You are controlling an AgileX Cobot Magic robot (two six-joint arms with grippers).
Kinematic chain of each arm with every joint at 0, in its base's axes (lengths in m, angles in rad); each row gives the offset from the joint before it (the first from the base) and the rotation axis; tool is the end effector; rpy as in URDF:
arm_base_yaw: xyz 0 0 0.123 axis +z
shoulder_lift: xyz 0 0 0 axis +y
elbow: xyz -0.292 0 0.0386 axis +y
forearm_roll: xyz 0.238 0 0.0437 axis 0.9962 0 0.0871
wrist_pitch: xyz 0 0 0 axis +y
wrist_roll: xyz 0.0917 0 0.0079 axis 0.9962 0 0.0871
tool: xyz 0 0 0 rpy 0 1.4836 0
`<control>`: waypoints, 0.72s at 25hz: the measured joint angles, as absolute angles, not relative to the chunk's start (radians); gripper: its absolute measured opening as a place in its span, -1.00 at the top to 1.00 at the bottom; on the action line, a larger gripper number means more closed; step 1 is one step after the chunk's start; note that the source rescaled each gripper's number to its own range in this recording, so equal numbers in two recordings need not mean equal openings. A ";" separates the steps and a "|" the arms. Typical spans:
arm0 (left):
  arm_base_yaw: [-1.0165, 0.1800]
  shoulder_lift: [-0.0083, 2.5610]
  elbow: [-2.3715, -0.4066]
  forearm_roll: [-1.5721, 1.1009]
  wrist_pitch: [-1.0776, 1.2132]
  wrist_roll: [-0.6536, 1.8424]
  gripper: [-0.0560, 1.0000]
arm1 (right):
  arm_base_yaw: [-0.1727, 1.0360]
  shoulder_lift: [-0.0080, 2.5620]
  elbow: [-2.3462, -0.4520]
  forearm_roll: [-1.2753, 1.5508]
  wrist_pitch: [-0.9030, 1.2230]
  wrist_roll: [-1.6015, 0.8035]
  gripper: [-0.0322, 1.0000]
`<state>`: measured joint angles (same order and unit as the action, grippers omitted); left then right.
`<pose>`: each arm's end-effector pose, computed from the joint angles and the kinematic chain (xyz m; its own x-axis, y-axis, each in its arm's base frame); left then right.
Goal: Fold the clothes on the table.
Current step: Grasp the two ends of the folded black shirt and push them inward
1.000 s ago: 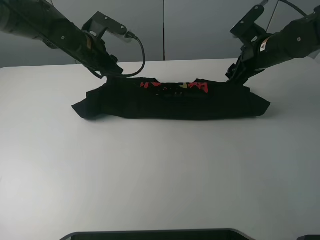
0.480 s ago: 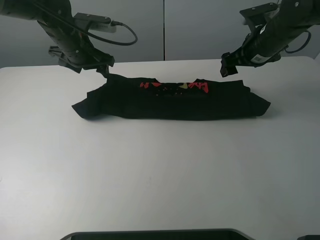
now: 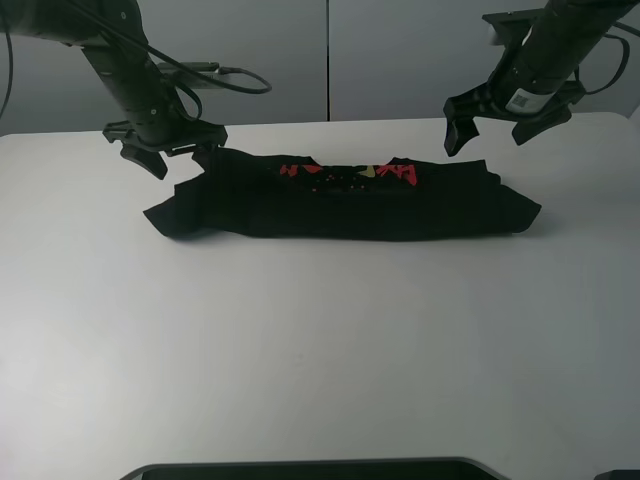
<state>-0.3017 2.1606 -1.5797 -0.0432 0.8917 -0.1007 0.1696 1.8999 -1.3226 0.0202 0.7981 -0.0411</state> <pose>0.4138 -0.1320 0.1597 -0.9694 0.1682 -0.1791 0.1808 0.9819 -0.0563 0.3741 0.0654 0.2052 -0.9415 -0.1886 -0.2792 -0.1982 0.9801 0.0064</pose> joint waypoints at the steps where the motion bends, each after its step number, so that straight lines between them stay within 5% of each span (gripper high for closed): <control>1: -0.302 2.168 -1.580 -0.040 0.904 -0.103 -0.97 | 0.170 1.905 -1.323 0.023 0.802 -0.041 -0.99; 18: -0.289 2.241 -1.581 0.015 0.942 -0.178 -0.97 | 0.159 2.010 -1.346 0.079 0.881 -0.016 -0.99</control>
<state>-0.2892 2.2408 -1.5813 0.0145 0.9419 -0.1777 0.1593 2.0104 -1.3461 0.0788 0.8812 -0.0158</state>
